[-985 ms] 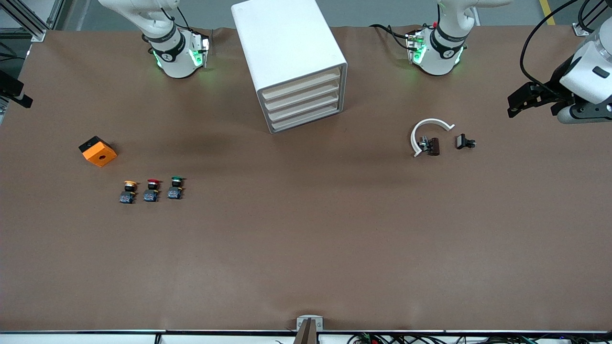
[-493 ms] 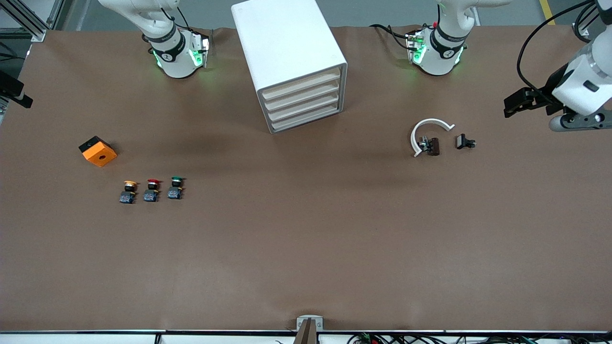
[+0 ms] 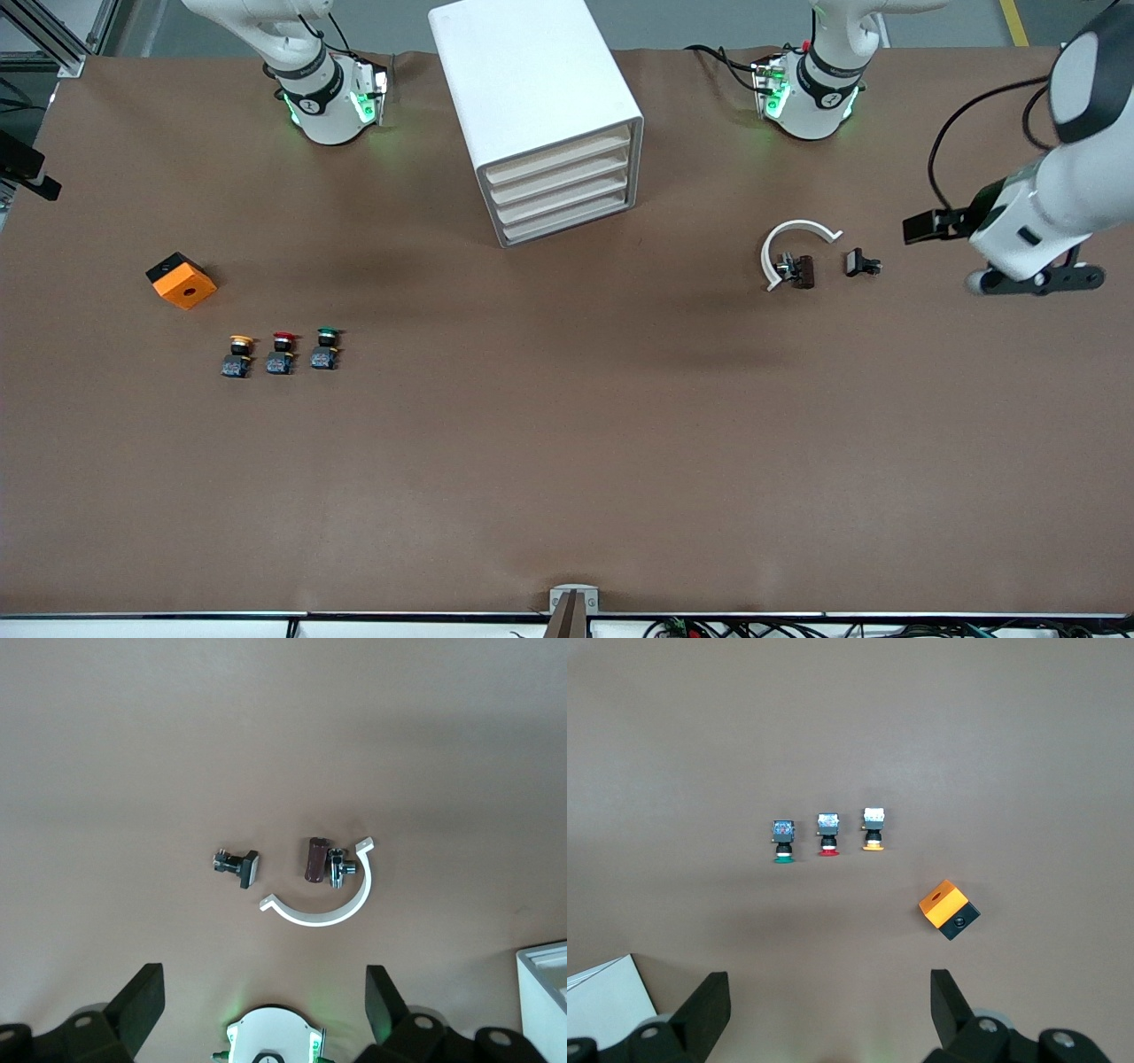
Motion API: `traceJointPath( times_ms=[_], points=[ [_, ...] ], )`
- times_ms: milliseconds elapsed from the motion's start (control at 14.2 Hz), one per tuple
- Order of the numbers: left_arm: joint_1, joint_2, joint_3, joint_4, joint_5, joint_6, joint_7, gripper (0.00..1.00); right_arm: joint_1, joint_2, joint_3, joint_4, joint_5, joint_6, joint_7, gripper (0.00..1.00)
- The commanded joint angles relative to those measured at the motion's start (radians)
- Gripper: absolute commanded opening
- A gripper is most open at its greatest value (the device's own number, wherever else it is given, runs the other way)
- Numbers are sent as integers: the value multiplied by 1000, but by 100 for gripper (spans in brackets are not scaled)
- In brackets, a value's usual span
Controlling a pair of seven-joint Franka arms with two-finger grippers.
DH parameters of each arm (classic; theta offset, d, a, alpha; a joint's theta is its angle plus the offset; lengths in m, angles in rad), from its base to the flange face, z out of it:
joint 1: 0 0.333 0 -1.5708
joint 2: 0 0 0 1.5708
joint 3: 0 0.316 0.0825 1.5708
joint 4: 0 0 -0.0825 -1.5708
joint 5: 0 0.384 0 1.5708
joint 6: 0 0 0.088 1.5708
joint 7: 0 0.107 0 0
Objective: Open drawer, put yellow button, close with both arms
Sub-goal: 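Move the left gripper toward the white drawer cabinet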
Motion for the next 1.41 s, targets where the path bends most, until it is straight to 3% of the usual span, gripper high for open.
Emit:
traceJointPath(
  times_ms=[0,422,704,1337],
  points=[
    [-1,76,-6,-10,4,64,10,100,-4,-30,7,-30,-11,11,6,100],
    [-4,128,-9,-165,-49,311,-5,100,-4,-30,8,-30,-11,13,5,100],
    [-8,205,-38,-160,-92,373,-52,100,-4,-30,7,-30,-11,11,5,100],
    [-12,326,-197,-85,-97,405,-515,100,-2,-30,10,-30,-11,11,3,100]
  ],
)
